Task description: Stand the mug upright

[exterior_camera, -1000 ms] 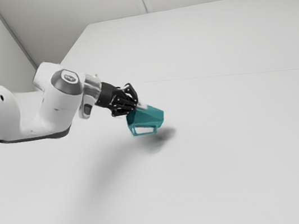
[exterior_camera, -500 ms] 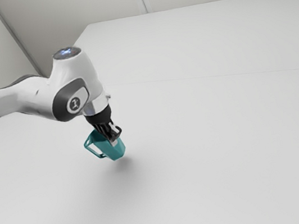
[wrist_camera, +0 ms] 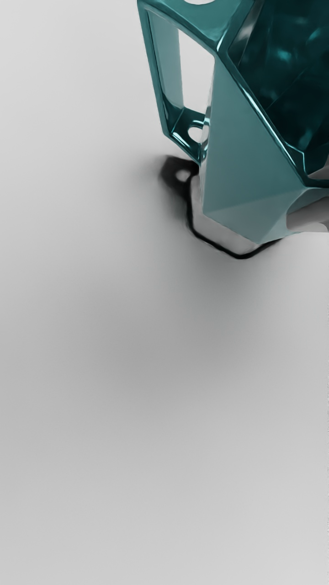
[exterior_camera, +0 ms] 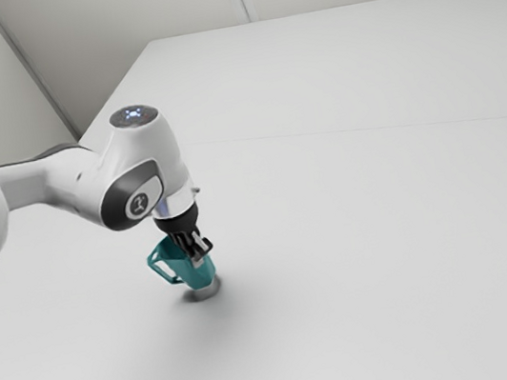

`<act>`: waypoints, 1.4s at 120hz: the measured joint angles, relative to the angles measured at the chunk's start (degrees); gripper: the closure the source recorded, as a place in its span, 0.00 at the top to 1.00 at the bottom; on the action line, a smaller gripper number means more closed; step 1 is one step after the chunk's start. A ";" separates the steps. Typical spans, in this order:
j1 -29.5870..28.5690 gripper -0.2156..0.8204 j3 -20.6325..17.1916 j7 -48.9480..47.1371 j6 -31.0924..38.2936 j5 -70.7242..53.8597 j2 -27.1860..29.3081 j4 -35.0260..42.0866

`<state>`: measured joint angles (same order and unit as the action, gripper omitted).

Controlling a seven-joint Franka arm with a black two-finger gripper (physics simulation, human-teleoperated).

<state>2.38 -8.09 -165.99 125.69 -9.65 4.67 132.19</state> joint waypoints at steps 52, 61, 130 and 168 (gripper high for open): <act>-0.32 0.08 0.02 -0.01 4.40 -0.09 -2.62 0.71; -0.35 0.24 0.01 -0.01 4.45 -0.11 -2.25 0.72; -0.03 0.75 0.19 -0.01 -6.52 0.61 5.46 -10.15; 0.84 0.78 3.52 -0.01 -21.84 0.03 -2.19 -32.92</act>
<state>3.23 -4.57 -166.00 103.84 -9.62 2.49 99.27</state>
